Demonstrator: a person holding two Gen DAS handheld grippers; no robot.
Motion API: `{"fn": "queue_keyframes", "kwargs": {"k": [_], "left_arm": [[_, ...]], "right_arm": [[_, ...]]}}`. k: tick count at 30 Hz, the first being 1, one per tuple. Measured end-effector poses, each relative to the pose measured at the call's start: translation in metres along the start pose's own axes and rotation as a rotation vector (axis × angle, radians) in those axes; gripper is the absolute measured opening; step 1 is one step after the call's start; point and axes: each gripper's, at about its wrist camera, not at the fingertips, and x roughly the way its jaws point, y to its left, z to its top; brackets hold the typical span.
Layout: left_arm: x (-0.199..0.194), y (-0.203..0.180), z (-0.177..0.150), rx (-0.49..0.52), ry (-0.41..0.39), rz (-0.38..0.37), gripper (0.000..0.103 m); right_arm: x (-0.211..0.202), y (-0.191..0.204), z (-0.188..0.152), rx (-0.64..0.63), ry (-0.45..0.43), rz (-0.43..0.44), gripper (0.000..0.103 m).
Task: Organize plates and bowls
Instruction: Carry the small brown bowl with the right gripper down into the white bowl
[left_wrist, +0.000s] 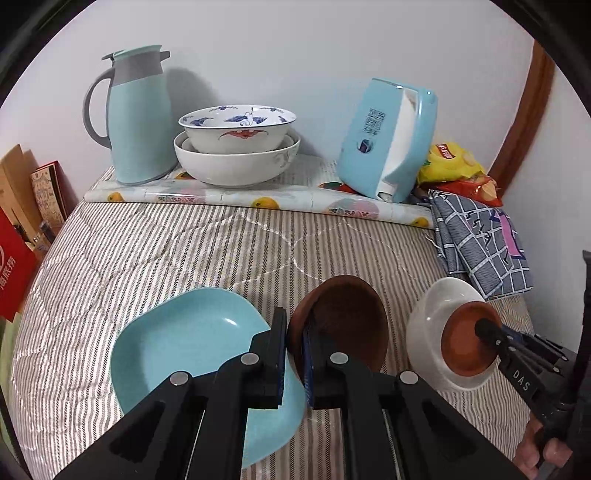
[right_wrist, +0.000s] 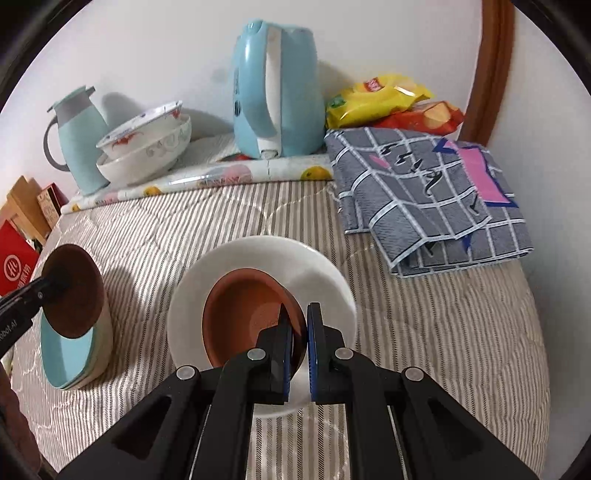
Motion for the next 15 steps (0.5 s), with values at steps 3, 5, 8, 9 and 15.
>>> {"fn": "queue_keyframes", "kwargs": {"k": [3, 5, 8, 9, 15], "left_arm": [[0.006, 0.002, 0.001, -0.004, 0.008, 0.0, 0.008], [0.01, 0.002, 0.003, -0.004, 0.012, -0.001, 0.008], [0.014, 0.003, 0.005, -0.007, 0.018, -0.004, 0.008], [0.015, 0.003, 0.006, -0.007, 0.02, -0.005, 0.008], [0.02, 0.005, 0.007, -0.008, 0.029, -0.012, 0.008]], "right_arm": [[0.011, 0.001, 0.002, -0.005, 0.025, -0.004, 0.007], [0.017, 0.002, 0.003, -0.008, 0.039, -0.004, 0.008], [0.023, 0.004, 0.005, -0.012, 0.056, -0.002, 0.008], [0.025, 0.004, 0.005, -0.012, 0.061, -0.001, 0.008], [0.036, 0.006, 0.007, -0.02, 0.086, -0.001, 0.007]]}}
